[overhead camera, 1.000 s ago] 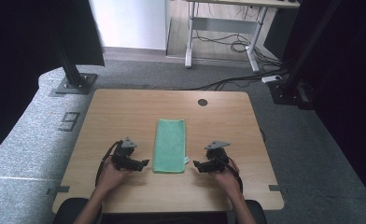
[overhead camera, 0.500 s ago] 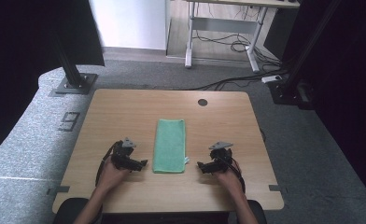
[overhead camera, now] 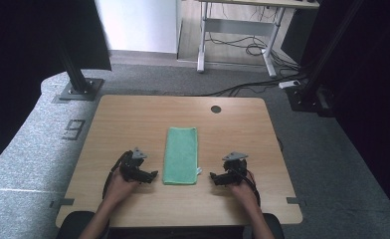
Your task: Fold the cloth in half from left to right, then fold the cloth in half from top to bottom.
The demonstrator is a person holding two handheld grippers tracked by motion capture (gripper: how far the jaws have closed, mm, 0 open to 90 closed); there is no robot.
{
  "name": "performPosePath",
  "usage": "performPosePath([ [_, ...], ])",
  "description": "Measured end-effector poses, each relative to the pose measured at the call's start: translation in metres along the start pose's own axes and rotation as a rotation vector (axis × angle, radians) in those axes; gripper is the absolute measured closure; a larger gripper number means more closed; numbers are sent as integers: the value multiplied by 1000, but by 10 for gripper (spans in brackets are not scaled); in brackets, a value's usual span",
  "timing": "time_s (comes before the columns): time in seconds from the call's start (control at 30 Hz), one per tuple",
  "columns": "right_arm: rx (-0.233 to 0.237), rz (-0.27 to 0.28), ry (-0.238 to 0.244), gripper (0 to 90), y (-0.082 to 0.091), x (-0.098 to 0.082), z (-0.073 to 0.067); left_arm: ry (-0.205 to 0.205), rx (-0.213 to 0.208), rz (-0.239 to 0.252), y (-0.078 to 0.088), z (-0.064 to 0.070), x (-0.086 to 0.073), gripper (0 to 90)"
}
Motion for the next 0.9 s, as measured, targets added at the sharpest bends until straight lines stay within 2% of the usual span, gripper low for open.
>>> performPosePath([
  [0.73,4,0,0,0,0,0,-1,0,0,0,0,0,0,0],
  [0.9,0,-5,8,0,1,2,-2,12,12,-7,-1,-1,2,0],
])
Point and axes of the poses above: each handheld gripper's, and its own axes: y roughly backward along the jaws, x roughly out of its top, z roughly to its right, the point moved 10 cm from there along -y, roughly forward along the jaws, and after that the axes turned 6 degrees about z, right-handed, at the moved point
